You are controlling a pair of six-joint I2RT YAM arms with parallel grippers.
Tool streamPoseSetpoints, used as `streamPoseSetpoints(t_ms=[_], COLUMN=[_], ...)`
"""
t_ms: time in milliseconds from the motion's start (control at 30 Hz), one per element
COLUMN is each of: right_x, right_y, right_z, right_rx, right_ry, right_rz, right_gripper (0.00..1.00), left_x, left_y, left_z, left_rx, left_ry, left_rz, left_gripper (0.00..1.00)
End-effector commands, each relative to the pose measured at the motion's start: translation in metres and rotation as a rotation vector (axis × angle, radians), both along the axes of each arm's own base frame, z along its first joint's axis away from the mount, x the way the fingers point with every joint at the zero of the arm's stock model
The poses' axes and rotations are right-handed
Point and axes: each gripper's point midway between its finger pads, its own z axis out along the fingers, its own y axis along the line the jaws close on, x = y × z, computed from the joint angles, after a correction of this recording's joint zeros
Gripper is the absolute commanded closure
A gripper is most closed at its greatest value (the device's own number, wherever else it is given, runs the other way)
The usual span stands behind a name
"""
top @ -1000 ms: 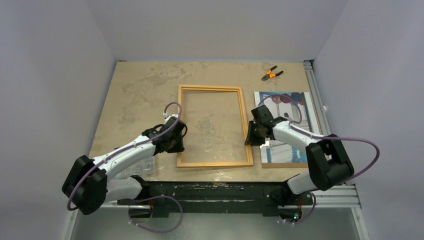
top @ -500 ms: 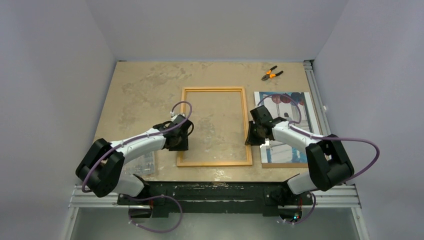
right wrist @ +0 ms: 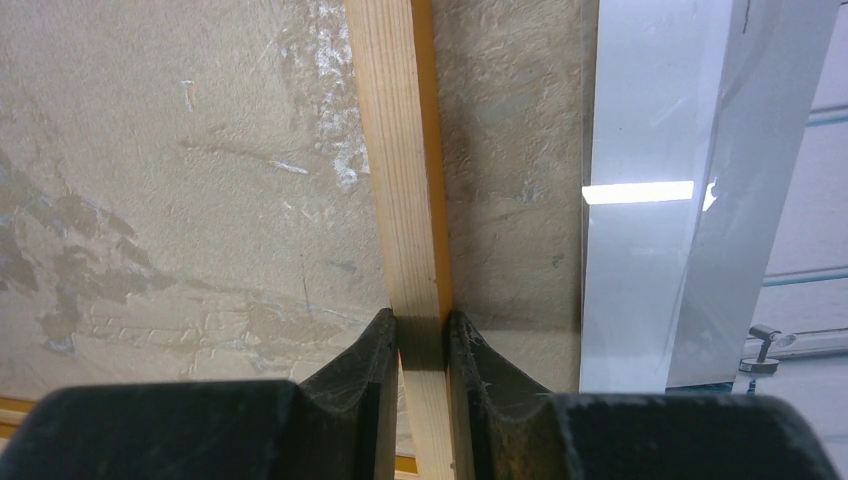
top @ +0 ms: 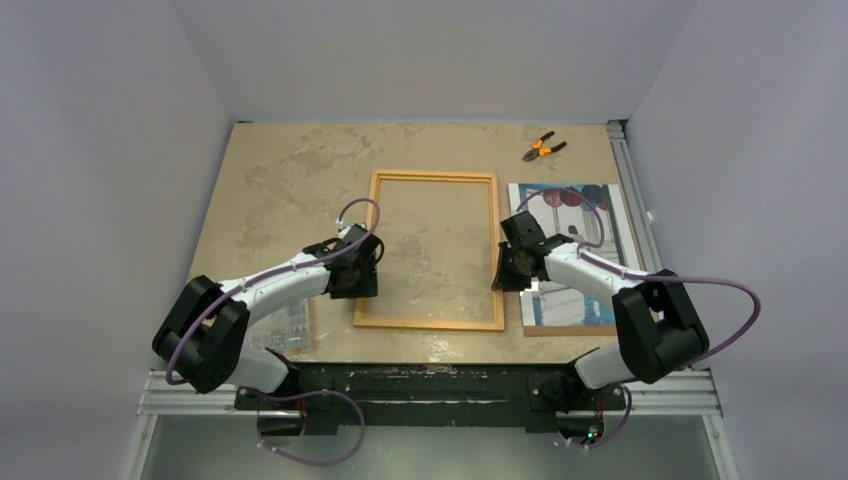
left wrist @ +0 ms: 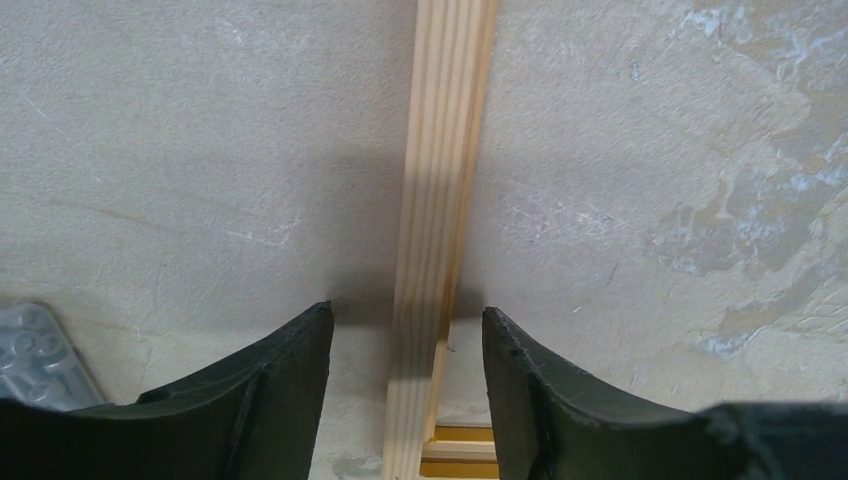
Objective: Put the photo into the frame
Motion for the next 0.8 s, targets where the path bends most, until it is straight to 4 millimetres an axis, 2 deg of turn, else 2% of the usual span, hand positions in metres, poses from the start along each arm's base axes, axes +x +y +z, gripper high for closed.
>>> streamPoseSetpoints(t_ms=[0,100,233,300,567,767], right_x=[0.015,0.022,0.034,0.041,0.062,0.064], right_y=[0.003,0.008,0.015,0.019,0.033,0.040], right_z=[0.011,0.014,0.017,0.019,0.022,0.021], right_rx=[0.003,0.009,0.016,0.018,0.028,0.033], right_ry=[-0.047,-0.051,-0.059,-0.064,-0.067,-0.068], right_rz=[-0.027,-0.023,-0.016,-0.012,0.003,0.013], right_gripper=[1.00,1.00,1.00,1.00,1.00,1.00], left_x=[0.011,0.013,0.016,0.019,0.028,0.034], left_y=[0.002,0.001,0.001,0.002,0.010,0.017], left_z=[0.012,0.009,0.006,0.005,0.002,0.004], left_rx=[-0.009,-0.020,-0.030,-0.035,-0.033,-0.018], left_ry=[-0.045,-0.038,-0.029,-0.024,-0.016,-0.013], left_rz=[0.013,0.007,0.009,0.017,0.035,0.038], left_gripper=[0.49,0.57,0.75,0.79,0.84,0.84])
